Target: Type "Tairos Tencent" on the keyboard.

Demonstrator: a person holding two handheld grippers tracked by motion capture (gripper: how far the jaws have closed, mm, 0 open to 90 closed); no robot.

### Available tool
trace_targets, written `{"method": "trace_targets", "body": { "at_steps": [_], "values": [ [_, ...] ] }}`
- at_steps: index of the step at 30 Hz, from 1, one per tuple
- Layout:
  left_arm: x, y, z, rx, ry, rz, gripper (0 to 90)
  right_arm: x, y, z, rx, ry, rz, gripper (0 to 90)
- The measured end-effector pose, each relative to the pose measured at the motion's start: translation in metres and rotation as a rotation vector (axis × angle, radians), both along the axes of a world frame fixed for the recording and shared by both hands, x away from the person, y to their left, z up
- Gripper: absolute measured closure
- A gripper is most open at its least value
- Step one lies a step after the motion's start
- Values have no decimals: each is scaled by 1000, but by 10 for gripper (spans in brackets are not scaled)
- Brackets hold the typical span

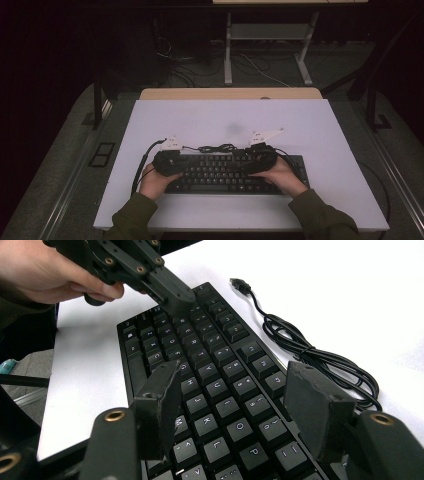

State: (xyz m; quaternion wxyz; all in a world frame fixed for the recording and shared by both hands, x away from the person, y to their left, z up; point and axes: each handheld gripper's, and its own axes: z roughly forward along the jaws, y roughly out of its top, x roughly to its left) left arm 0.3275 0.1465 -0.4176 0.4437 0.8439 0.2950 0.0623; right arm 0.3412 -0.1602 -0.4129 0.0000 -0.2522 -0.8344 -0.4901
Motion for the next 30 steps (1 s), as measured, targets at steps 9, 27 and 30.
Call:
{"method": "trace_targets", "body": {
  "at_steps": [9, 27, 30],
  "values": [
    [0, -8, -7, 26, 11, -14, 886, 0, 0, 0, -5, 0, 1, 392],
    [2, -11, -15, 54, 25, -14, 886, -1, 1, 0, -6, -1, 3, 392],
    [1, -11, -16, 52, 30, -13, 886, -1, 1, 0, -6, 1, 2, 392]
  ]
}}
